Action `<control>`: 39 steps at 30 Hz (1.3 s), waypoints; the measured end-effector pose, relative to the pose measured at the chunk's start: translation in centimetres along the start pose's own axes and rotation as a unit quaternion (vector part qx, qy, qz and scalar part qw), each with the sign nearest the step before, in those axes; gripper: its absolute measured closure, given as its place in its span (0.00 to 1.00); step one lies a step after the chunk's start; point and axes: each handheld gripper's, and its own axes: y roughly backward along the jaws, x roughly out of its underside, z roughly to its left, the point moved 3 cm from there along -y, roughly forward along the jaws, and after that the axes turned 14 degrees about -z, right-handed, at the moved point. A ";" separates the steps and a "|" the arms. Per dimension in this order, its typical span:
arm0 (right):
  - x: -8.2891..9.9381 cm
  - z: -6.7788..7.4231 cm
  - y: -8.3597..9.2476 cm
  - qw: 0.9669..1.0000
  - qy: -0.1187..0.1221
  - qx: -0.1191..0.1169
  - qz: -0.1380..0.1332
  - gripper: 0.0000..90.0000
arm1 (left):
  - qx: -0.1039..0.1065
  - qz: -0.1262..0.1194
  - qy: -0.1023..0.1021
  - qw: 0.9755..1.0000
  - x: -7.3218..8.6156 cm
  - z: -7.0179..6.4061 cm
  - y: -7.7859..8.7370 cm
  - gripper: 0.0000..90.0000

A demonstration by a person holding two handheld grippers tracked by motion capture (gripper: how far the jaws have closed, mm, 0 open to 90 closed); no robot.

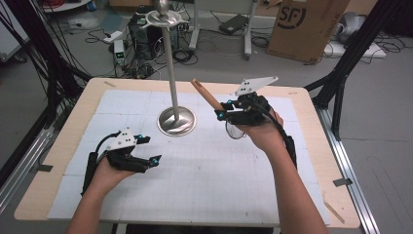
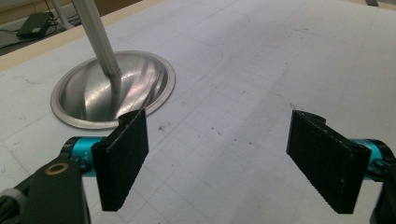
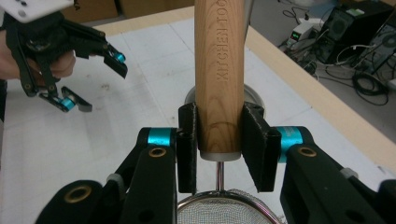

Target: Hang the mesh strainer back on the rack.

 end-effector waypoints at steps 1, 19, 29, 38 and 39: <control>-0.4 -0.1 0.0 1.000 0.006 0.001 -0.004 0.76 | 0.000 -0.001 0.001 1.000 0.0 0.0 0.0 0.24; -5.4 -2.2 0.3 0.999 0.030 0.018 -0.028 0.76 | 0.003 -0.009 0.007 1.000 -0.1 0.0 0.0 0.23; -7.5 -3.2 0.3 0.998 0.028 0.028 -0.048 0.76 | 0.005 -0.009 0.006 1.000 -0.1 0.0 -0.1 0.23; -9.6 -4.1 0.3 0.997 0.018 0.038 -0.061 0.76 | 0.009 -0.007 0.004 1.000 -0.1 -0.2 -0.1 0.23; -9.8 -4.1 0.3 0.997 0.018 0.039 -0.062 0.76 | 0.009 -0.008 0.004 1.000 -0.1 -0.2 -0.1 0.23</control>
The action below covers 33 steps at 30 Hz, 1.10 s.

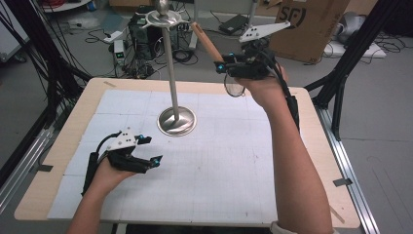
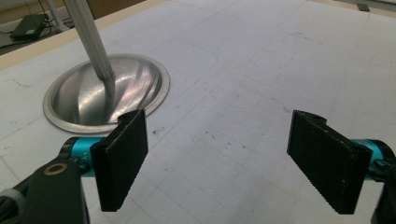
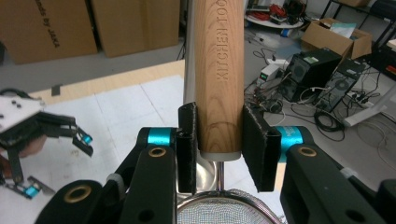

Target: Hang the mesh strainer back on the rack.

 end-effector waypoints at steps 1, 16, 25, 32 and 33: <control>-0.2 0.0 -0.1 1.000 0.001 0.000 0.000 0.76 | 0.000 0.000 0.001 1.000 0.0 0.0 0.0 0.23; -0.7 -1.0 -1.9 1.000 -0.015 0.002 0.007 0.76 | 0.000 0.003 0.001 1.000 0.1 -0.1 -0.1 0.23; -0.6 -0.5 -2.7 1.000 -0.017 -0.007 0.014 0.76 | 0.001 0.003 0.001 1.000 0.1 -0.1 -0.1 0.23; -1.3 -1.0 -2.2 1.000 -0.019 0.000 -0.003 0.76 | 0.000 0.004 0.001 1.000 0.1 -0.1 -0.1 0.23; -1.3 -1.1 -2.1 1.000 -0.022 0.003 0.001 0.76 | 0.000 0.003 0.003 1.000 0.1 -0.1 -0.2 0.23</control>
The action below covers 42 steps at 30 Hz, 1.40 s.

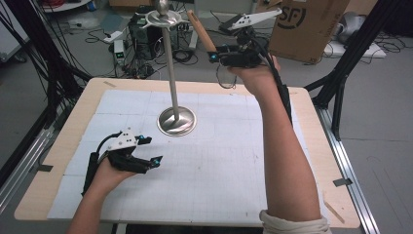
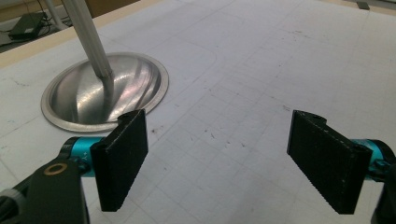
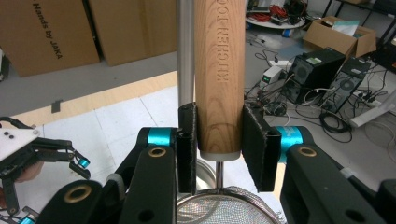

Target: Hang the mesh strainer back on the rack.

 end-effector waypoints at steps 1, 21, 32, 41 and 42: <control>0.0 0.0 0.0 1.000 -0.002 0.001 0.001 0.76 | 0.001 0.001 -0.002 1.000 0.0 0.0 0.0 0.23; 0.5 0.2 -1.4 1.000 -0.002 -0.011 0.020 0.76 | 0.001 0.002 -0.001 1.000 0.0 0.1 0.1 0.23; 0.6 1.4 -2.2 0.999 0.010 -0.024 0.032 0.76 | 0.001 0.002 -0.002 1.000 0.0 0.0 0.0 0.23; 1.0 1.9 -3.5 0.998 0.011 -0.024 0.049 0.76 | 0.001 0.004 -0.003 1.000 0.0 0.1 0.0 0.23; 1.1 2.0 -3.7 0.998 0.012 -0.024 0.049 0.76 | 0.001 0.003 -0.003 1.000 0.0 0.1 0.0 0.23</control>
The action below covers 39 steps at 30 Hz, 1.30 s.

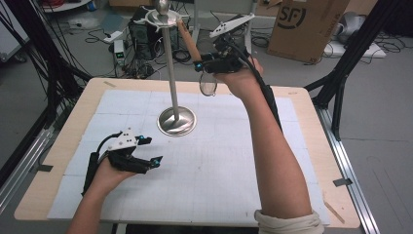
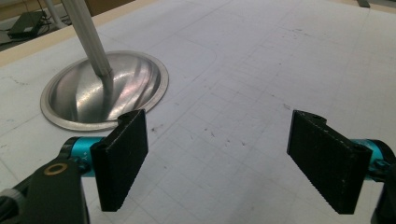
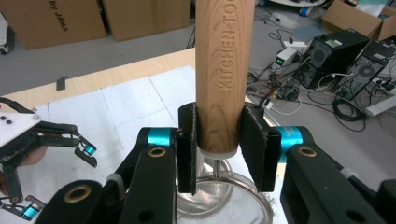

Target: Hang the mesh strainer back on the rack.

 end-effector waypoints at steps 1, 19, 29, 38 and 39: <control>0.0 0.1 -0.2 1.000 -0.002 0.001 0.003 0.76 | 0.001 0.000 0.000 1.000 0.0 0.0 0.0 0.23; 0.2 0.6 -1.7 1.000 -0.005 0.013 0.016 0.67 | 0.004 0.000 0.000 1.000 0.0 -0.1 0.0 0.23; 0.2 0.8 -0.3 1.000 -0.001 0.018 0.010 0.62 | 0.003 0.001 0.000 1.000 0.0 -0.2 0.0 0.23; 1.4 1.0 1.2 1.000 0.002 0.009 0.003 0.57 | 0.005 0.000 0.001 1.000 0.0 -0.2 0.0 0.23; 1.5 1.1 1.4 1.000 0.001 0.009 0.002 0.57 | 0.005 -0.001 0.001 1.000 0.0 -0.2 0.0 0.23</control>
